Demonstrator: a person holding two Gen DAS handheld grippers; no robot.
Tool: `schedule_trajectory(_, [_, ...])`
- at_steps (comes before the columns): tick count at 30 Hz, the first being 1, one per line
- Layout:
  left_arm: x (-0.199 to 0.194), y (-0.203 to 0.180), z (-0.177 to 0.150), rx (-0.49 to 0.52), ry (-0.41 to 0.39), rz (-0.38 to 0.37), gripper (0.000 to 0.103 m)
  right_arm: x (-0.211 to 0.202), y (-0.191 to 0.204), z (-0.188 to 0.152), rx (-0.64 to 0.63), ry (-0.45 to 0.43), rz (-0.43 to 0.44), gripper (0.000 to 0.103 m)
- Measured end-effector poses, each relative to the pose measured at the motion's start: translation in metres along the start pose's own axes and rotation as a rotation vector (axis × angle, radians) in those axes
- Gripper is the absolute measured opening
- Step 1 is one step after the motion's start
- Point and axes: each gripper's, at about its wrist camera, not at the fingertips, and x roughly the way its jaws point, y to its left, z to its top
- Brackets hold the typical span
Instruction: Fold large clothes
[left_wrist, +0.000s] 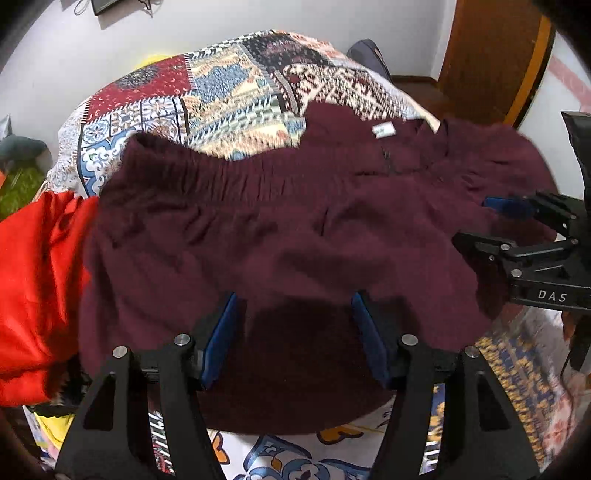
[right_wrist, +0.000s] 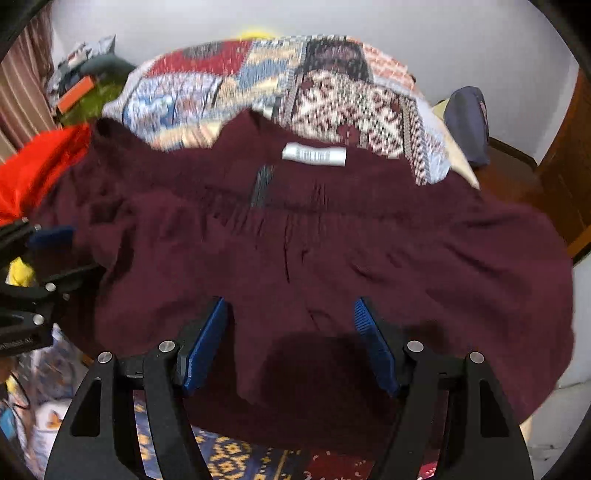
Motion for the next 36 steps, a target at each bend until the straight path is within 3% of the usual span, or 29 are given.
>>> schedule_trajectory(4, [0.004, 0.001, -0.011, 0.000, -0.021, -0.001, 0.068, -0.003, -0.005, -0.013, 0.009, -0.034, -0.002, 0.080])
schedule_trajectory(15, [-0.029, -0.005, -0.051, 0.052, -0.052, 0.066, 0.071, -0.028, -0.014, -0.039, 0.059, -0.033, -0.020, 0.080])
schedule_trajectory(18, [-0.040, 0.000, -0.061, 0.025, -0.058, 0.068, 0.071, -0.031, -0.018, -0.045, 0.081, -0.015, -0.031, 0.080])
schedule_trajectory(22, [-0.058, 0.026, -0.073, -0.111, -0.065, -0.021, 0.071, -0.042, -0.019, -0.053, 0.084, -0.010, -0.054, 0.080])
schedule_trajectory(26, [-0.069, 0.065, -0.089, -0.321, -0.109, -0.167, 0.074, -0.055, -0.015, -0.057, 0.082, -0.037, -0.058, 0.080])
schedule_trajectory(31, [-0.047, 0.109, -0.113, -0.630, -0.081, -0.381, 0.075, -0.063, -0.010, -0.056, 0.100, -0.070, -0.028, 0.080])
schedule_trajectory(33, [-0.032, 0.115, -0.116, -0.697, -0.056, -0.449, 0.075, -0.060, -0.007, -0.055, 0.121, -0.084, -0.007, 0.080])
schedule_trajectory(36, [-0.011, 0.115, -0.112, -0.725, -0.040, -0.434, 0.075, -0.053, -0.002, -0.054, 0.131, -0.074, 0.019, 0.080])
